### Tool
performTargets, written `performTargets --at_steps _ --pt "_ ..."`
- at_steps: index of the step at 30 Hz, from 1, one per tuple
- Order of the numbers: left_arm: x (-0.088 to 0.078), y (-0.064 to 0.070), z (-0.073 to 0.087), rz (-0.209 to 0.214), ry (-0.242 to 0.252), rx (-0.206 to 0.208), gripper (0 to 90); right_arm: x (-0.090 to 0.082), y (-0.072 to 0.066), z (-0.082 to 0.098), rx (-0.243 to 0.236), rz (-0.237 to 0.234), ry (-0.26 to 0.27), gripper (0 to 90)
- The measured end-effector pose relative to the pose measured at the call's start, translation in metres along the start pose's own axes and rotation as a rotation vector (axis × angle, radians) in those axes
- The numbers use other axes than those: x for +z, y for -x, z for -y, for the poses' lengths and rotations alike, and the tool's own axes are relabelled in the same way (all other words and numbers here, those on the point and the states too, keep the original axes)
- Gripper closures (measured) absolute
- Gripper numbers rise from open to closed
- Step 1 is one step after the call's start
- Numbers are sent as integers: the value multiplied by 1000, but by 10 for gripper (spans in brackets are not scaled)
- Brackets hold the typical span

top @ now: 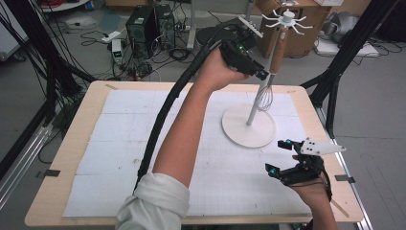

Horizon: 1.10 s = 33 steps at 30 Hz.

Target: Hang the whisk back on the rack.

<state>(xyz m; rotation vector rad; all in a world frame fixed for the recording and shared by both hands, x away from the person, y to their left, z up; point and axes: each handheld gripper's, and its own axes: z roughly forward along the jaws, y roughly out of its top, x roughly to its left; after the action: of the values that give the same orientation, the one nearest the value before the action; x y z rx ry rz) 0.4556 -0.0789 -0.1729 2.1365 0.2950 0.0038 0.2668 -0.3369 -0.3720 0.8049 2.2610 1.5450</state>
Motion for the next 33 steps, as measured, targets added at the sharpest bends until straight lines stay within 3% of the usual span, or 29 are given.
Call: performTargets --at_steps 6,12,16,18,27,33 --pt "-10 -5 12 -14 -15 -13 543 2 -1 0 -3 1 -7 10" --pt "-24 -5 28 -34 4 -38 470 5 -3 0 -5 -2 -18 10" --pt "-34 -1 41 -52 21 -42 416 7 -3 0 -10 -3 -24 10" --pt "-38 3 47 -63 7 -48 394 8 -2 1 -9 -3 -27 10" --pt "-56 16 61 -73 20 -6 338 14 -4 0 -13 -9 -43 9" --pt "-62 26 70 -91 24 1 278 17 -4 0 -15 -15 -50 10"
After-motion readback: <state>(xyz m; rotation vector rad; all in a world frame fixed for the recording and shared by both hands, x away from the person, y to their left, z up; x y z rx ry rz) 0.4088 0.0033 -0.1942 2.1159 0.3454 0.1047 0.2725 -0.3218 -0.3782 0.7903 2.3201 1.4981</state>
